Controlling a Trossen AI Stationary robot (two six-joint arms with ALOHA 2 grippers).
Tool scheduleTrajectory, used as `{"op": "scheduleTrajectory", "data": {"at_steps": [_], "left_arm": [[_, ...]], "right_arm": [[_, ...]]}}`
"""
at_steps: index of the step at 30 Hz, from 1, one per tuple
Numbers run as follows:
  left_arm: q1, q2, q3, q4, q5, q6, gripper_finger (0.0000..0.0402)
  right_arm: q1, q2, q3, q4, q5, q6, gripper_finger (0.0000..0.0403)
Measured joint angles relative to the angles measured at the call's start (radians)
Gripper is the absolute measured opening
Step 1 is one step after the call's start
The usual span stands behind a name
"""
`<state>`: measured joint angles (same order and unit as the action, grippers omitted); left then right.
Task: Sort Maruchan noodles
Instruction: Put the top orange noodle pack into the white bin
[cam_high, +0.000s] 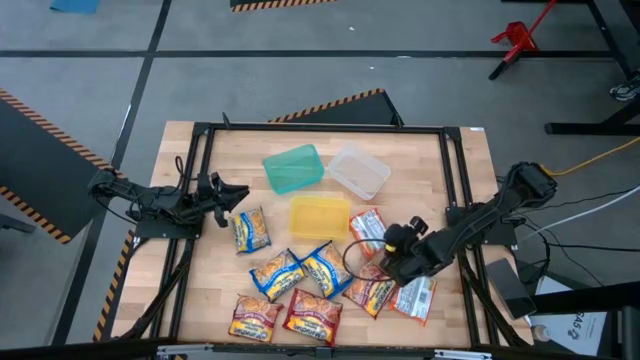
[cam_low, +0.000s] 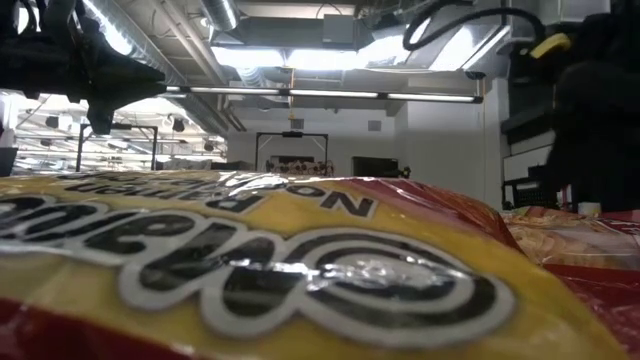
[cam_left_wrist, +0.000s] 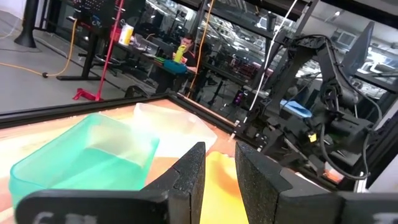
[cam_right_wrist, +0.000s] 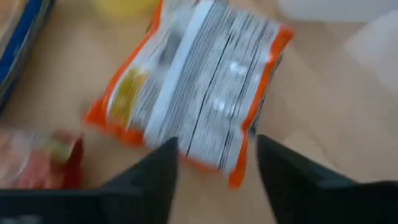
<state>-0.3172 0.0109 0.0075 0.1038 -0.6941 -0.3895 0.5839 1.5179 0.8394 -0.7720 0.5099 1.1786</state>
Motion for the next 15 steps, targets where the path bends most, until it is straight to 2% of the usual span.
{"op": "scheduleTrajectory", "data": {"at_steps": [4, 7, 10, 15], "left_arm": [[0.0, 0.0, 0.0, -0.001, 0.0, 0.0, 0.0082], [0.0, 0.0, 0.0, 0.0, 0.0, 0.0, 0.0082], [0.0, 0.0, 0.0, 0.0, 0.0, 0.0, 0.0082], [0.0, 0.0, 0.0, -0.001, 0.0, -0.001, 0.0082]], "right_arm": [[-0.027, -0.015, 0.0, -0.012, -0.101, -0.191, 0.0322], [-0.091, -0.003, 0.0, -0.043, -0.19, -0.332, 0.0367], [-0.161, 0.006, 0.0, -0.041, -0.212, -0.432, 0.0386], [-0.279, 0.006, 0.0, -0.013, -0.254, -0.578, 0.039]]}}
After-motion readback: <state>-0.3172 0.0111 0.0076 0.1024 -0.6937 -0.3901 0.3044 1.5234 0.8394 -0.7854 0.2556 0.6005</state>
